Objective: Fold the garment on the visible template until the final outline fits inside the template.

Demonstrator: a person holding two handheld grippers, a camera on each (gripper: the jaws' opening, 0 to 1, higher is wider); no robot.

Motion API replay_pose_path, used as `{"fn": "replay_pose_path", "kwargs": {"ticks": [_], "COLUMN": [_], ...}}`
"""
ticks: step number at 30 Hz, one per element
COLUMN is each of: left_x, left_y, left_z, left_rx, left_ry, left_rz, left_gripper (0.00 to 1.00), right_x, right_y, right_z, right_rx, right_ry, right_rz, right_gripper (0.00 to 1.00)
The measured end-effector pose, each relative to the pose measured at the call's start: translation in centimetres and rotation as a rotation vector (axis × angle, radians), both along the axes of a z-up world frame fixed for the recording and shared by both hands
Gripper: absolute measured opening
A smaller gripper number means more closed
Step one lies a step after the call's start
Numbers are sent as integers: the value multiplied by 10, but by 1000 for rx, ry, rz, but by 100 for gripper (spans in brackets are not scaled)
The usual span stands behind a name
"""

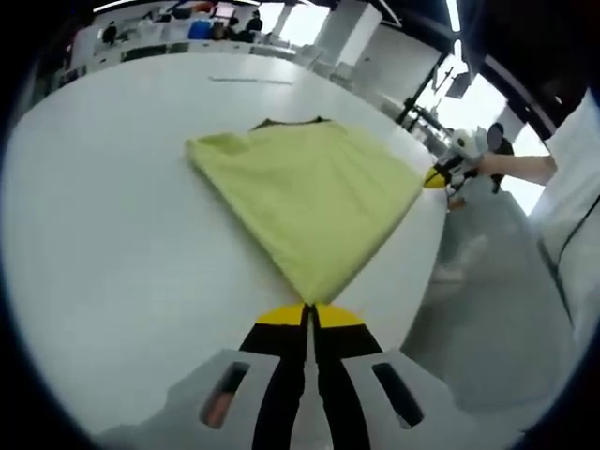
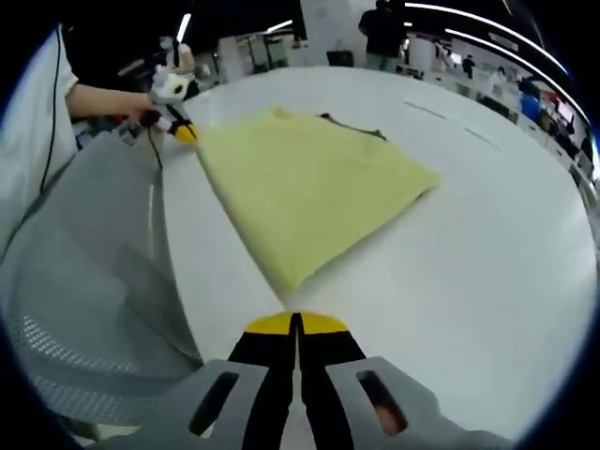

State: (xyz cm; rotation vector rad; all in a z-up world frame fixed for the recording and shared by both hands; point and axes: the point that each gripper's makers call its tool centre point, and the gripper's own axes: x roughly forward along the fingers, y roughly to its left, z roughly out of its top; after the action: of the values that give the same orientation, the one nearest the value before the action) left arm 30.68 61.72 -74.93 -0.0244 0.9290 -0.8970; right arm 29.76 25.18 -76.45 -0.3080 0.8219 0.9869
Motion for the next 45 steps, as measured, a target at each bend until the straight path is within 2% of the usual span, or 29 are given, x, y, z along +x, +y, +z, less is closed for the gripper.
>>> {"fn": "replay_pose_path", "kwargs": {"ticks": [7, 8, 9, 13, 19, 26, 32, 35, 40, 45], "left_x": [-1, -1, -1, -2, -4, -5, -5, 0, 4, 3], "left_y": [4, 7, 8, 11, 14, 10, 8, 7, -1, -1], "left_z": [3, 4, 5, 10, 12, 11, 17, 8, 1, -4], "left_rx": [-1, -2, -3, 6, 30, 39, 36, 57, 68, 69], "left_ry": [19, 25, 27, 20, 10, 4, -20, -31, -64, -64], "left_rz": [30, 43, 48, 55, 59, 60, 63, 77, 61, 53], "left_gripper": [0, 2, 5, 10, 18, 20, 25, 22, 6, 5], "right_x": [5, 5, 7, 10, 12, 4, 2, 3, 3, 5], "right_y": [6, 6, 6, 4, 0, 1, 2, 6, 12, 13], "right_z": [6, 8, 10, 15, 23, 24, 30, 27, 23, 22], "right_rx": [23, 41, 48, 41, 47, 48, 71, 85, 71, 73], "right_ry": [-14, -2, -17, -18, -31, -29, -35, -30, -24, -18], "right_rz": [-11, -30, -37, -73, -104, -112, -132, -149, -136, -132], "right_gripper": [1, 1, 1, 2, 12, 13, 20, 20, 17, 17]}}
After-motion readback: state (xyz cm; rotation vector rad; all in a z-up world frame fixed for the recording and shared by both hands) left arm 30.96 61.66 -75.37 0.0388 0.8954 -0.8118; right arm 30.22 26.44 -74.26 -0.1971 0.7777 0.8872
